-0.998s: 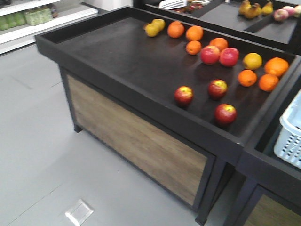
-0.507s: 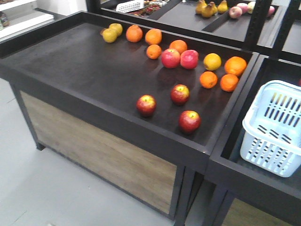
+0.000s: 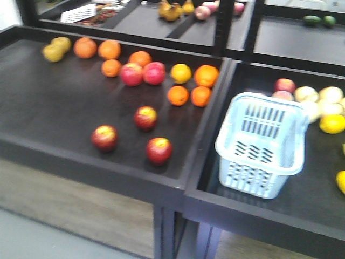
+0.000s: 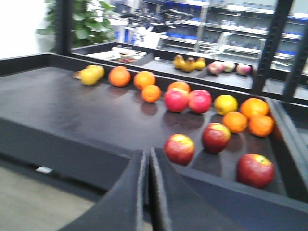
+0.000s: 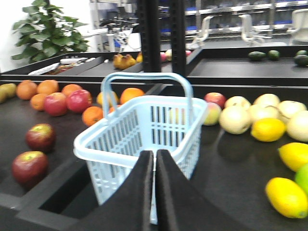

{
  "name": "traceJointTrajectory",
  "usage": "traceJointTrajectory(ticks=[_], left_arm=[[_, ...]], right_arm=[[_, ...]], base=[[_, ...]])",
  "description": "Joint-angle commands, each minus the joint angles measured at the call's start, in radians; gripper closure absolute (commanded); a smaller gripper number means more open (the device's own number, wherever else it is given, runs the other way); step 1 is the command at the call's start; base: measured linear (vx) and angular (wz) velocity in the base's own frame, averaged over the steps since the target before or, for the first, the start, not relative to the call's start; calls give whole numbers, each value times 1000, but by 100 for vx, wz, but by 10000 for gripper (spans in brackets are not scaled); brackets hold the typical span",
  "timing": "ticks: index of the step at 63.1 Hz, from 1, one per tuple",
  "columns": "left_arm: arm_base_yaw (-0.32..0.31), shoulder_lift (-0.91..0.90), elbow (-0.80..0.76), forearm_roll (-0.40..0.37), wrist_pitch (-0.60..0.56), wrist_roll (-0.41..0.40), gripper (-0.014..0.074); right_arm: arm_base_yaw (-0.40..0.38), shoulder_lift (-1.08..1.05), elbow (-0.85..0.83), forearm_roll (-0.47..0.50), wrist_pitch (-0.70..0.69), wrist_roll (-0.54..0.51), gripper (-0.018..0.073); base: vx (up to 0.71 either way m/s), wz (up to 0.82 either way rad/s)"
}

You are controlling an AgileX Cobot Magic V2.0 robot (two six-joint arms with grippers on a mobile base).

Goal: Pick three apples into basket with both arms
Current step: 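Turn the base and approach the table holding the light-blue basket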

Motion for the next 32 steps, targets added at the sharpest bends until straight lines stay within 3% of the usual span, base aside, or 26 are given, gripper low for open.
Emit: traceJointTrajectory(ticks=[1,32], left_arm=[[0,-16,9,-1,-68,0,603],[0,-16,9,-1,-68,0,603]], right_arm=[[-7,-14,14,-12,-78,-4,564],[-7,-14,14,-12,-78,-4,564]], base=[[11,-43],[10,-28]])
